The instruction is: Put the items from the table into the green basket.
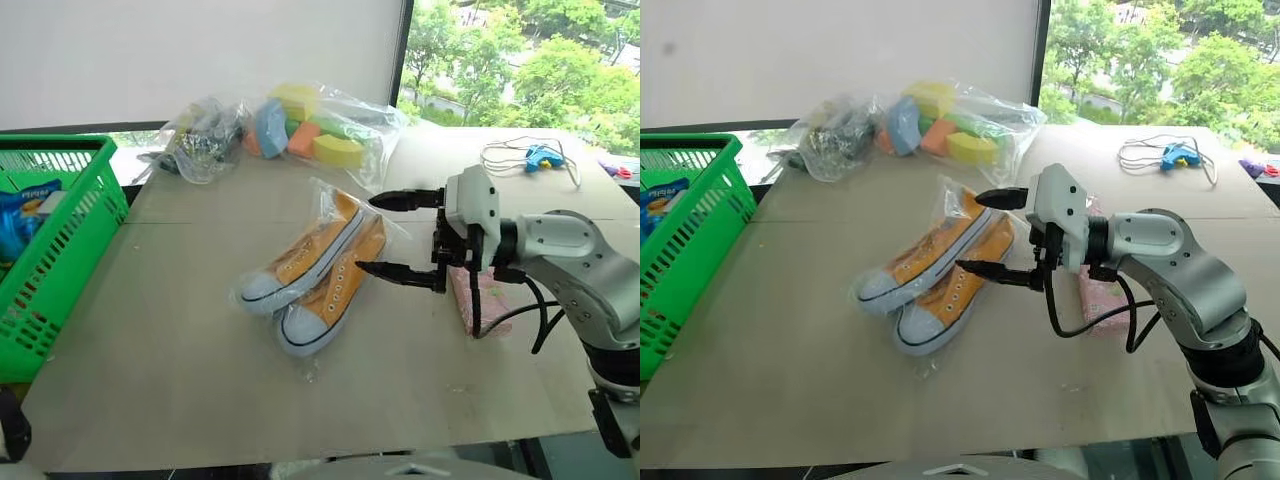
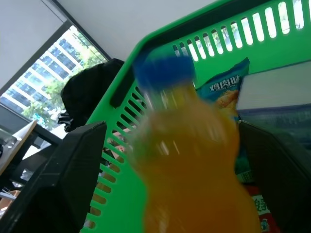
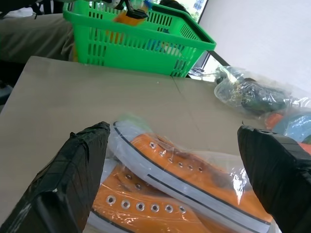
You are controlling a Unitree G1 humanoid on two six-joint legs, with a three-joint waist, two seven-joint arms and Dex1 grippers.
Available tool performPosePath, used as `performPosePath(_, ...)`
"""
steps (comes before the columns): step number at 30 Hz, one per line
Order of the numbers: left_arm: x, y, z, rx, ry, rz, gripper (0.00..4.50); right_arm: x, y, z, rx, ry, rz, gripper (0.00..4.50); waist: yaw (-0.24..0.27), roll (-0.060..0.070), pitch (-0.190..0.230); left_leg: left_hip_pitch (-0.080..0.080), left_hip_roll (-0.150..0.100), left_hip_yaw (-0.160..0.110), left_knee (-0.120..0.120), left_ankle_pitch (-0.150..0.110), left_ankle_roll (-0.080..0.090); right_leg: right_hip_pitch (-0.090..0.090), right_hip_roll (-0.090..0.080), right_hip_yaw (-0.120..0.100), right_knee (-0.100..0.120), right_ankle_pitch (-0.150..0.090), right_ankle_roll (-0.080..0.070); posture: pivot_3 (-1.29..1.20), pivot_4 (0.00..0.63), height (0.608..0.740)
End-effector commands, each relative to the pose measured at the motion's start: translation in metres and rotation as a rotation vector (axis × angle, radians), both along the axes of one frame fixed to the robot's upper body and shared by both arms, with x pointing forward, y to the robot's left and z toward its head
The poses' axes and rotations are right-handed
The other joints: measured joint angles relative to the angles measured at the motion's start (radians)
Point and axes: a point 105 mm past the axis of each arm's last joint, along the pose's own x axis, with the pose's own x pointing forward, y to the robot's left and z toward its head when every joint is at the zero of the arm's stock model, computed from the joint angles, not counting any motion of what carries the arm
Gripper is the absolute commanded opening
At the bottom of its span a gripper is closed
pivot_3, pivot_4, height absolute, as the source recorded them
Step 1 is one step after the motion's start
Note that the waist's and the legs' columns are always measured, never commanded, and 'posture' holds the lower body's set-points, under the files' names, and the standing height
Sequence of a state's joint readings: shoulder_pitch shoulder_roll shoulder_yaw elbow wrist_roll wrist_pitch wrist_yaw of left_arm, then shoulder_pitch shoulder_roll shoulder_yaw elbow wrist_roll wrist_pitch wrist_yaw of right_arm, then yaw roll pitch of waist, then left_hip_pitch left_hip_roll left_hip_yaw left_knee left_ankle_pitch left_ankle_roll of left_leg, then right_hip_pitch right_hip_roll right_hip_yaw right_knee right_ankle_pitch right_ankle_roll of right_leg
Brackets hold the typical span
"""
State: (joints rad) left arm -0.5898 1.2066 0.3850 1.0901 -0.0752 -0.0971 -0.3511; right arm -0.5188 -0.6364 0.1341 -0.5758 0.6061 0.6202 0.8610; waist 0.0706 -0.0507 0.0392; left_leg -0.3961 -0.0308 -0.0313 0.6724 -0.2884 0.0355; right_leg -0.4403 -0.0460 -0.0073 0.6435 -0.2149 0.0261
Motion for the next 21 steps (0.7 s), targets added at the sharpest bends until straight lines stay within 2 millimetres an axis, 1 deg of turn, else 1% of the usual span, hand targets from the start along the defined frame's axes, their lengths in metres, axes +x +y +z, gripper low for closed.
performPosePath(1, 0.050, -0.075, 0.062, -0.139, -0.244, -0.422, 4.39, -0.007, -0.009, 0.013, 0.033, -0.041, -0.024, 4.50, 0.003, 0.000, -0.001, 0.000, 0.000, -0.001, 0.000, 0.000, -0.001, 0.001, 0.000, -0.001, 0.000, 0.001, -0.001, 0.06, 0.000, 0.740)
performPosePath(2, 0.065, -0.110, 0.065, -0.247, -0.242, -0.587, 4.39, -0.008, -0.012, 0.013, 0.034, -0.037, -0.037, 4.50, 0.006, 0.001, -0.001, 0.000, 0.000, -0.003, 0.001, 0.001, 0.000, 0.002, -0.001, -0.003, 0.000, 0.001, -0.002, 0.05, 0.000, 0.740)
performPosePath(3, 0.075, -0.146, 0.067, -0.332, -0.215, -0.741, 4.39, -0.007, -0.015, 0.012, 0.033, -0.036, -0.057, 4.50, 0.009, 0.002, -0.003, 0.000, 0.001, -0.003, 0.001, 0.001, 0.000, 0.003, -0.002, -0.005, 0.001, 0.001, -0.002, 0.05, 0.000, 0.740)
performPosePath(4, 0.080, -0.184, 0.065, -0.378, -0.161, -0.887, 4.39, -0.006, -0.018, 0.011, 0.029, -0.034, -0.080, 4.50, 0.008, 0.005, -0.006, 0.002, 0.001, -0.003, 0.003, 0.002, 0.000, 0.006, -0.003, -0.007, 0.002, 0.002, -0.002, 0.03, 0.000, 0.740)
performPosePath(5, 0.080, -0.225, 0.060, -0.433, -0.091, -1.038, 4.39, -0.006, -0.023, 0.009, 0.019, -0.028, -0.105, 4.50, 0.007, 0.006, -0.007, 0.004, 0.002, -0.003, 0.004, 0.002, 0.001, 0.009, -0.003, -0.007, 0.002, 0.002, -0.002, 0.02, 0.000, 0.740)
performPosePath(6, 0.077, -0.263, 0.052, -0.471, -0.012, -1.167, 4.39, -0.006, -0.028, 0.006, 0.002, -0.022, -0.131, 4.50, -0.002, 0.011, -0.008, 0.005, 0.001, -0.003, 0.005, 0.002, 0.001, 0.010, -0.004, -0.007, 0.002, 0.002, -0.002, 0.01, 0.000, 0.740)
performPosePath(7, 0.074, -0.299, 0.038, -0.483, 0.088, -1.277, 4.39, -0.006, -0.035, 0.003, -0.019, -0.018, -0.163, 4.50, -0.010, 0.013, -0.009, 0.005, 0.001, -0.003, 0.007, 0.001, 0.001, 0.010, -0.004, -0.006, 0.003, 0.002, -0.002, -0.01, 0.000, 0.740)
performPosePath(8, 0.072, -0.331, 0.022, -0.467, 0.174, -1.362, 4.39, -0.006, -0.042, 0.001, -0.036, -0.011, -0.200, 4.50, -0.017, 0.015, -0.010, 0.005, 0.001, -0.002, 0.007, 0.002, 0.001, 0.010, -0.004, -0.005, 0.003, 0.002, -0.002, -0.04, 0.000, 0.740)
performPosePath(9, 0.071, -0.353, 0.012, -0.455, 0.224, -1.418, 4.39, -0.006, -0.048, -0.001, -0.047, -0.006, -0.227, 4.50, -0.026, 0.019, -0.013, 0.005, 0.001, -0.001, 0.008, 0.002, 0.001, 0.010, -0.003, -0.004, 0.003, 0.002, -0.002, -0.07, 0.001, 0.740)
performPosePath(10, 0.071, -0.374, 0.003, -0.497, 0.261, -1.469, 4.39, -0.008, -0.054, -0.002, -0.062, -0.004, -0.258, 4.50, -0.038, 0.023, -0.014, 0.005, 0.001, -0.001, 0.009, 0.002, 0.002, 0.010, -0.003, -0.003, 0.003, 0.002, -0.002, -0.09, 0.004, 0.740)
performPosePath(12, 0.074, -0.407, -0.012, -0.526, 0.320, -1.533, 4.39, -0.011, -0.067, -0.007, -0.098, 0.001, -0.327, 4.50, -0.067, 0.027, -0.013, 0.006, 0.002, 0.001, 0.009, 0.001, 0.002, 0.010, 0.000, -0.001, 0.004, 0.002, -0.002, -0.15, 0.011, 0.740)
performPosePath(14, 0.080, -0.436, -0.033, -0.448, 0.396, -1.579, 4.39, -0.013, -0.082, -0.014, -0.147, 0.011, -0.429, 4.50, -0.096, 0.028, -0.012, 0.007, 0.006, 0.004, 0.010, 0.001, 0.003, 0.010, 0.005, 0.003, 0.005, 0.002, -0.002, -0.24, 0.024, 0.740)
performPosePath(15, 0.081, -0.449, -0.043, -0.457, 0.436, -1.609, 4.39, -0.015, -0.090, -0.017, -0.163, 0.019, -0.477, 4.50, -0.113, 0.030, -0.011, 0.009, 0.007, 0.006, 0.010, -0.001, 0.007, 0.010, 0.008, 0.005, 0.006, 0.002, -0.002, -0.26, 0.028, 0.740)
performPosePath(17, 0.083, -0.472, -0.060, -0.442, 0.485, -1.660, 4.39, -0.023, -0.101, -0.023, -0.173, 0.049, -0.549, 4.50, -0.138, 0.036, -0.005, 0.016, 0.010, 0.008, 0.010, -0.002, 0.008, 0.017, 0.011, 0.008, 0.006, 0.001, -0.003, -0.33, 0.042, 0.740)
performPosePath(19, 0.084, -0.487, -0.079, -0.367, 0.540, -1.683, 4.39, -0.028, -0.108, -0.029, -0.196, 0.071, -0.615, 4.50, -0.165, 0.042, -0.001, 0.020, 0.010, 0.010, 0.010, -0.002, 0.009, 0.021, 0.014, 0.009, 0.003, 0.000, -0.003, -0.37, 0.048, 0.740)
performPosePath(20, 0.083, -0.495, -0.084, -0.350, 0.558, -1.704, 4.39, -0.031, -0.109, -0.032, -0.206, 0.077, -0.634, 4.50, -0.180, 0.043, 0.002, 0.021, 0.010, 0.010, 0.010, -0.002, 0.009, 0.024, 0.018, 0.009, 0.002, -0.001, -0.003, -0.37, 0.048, 0.740)
performPosePath(21, 0.084, -0.502, -0.086, -0.364, 0.571, -1.717, 4.39, -0.036, -0.108, -0.033, -0.204, 0.086, -0.638, 4.50, -0.198, 0.045, 0.006, 0.026, 0.010, 0.013, 0.010, -0.002, 0.009, 0.027, 0.019, 0.012, 0.002, -0.004, -0.003, -0.41, 0.052, 0.740)
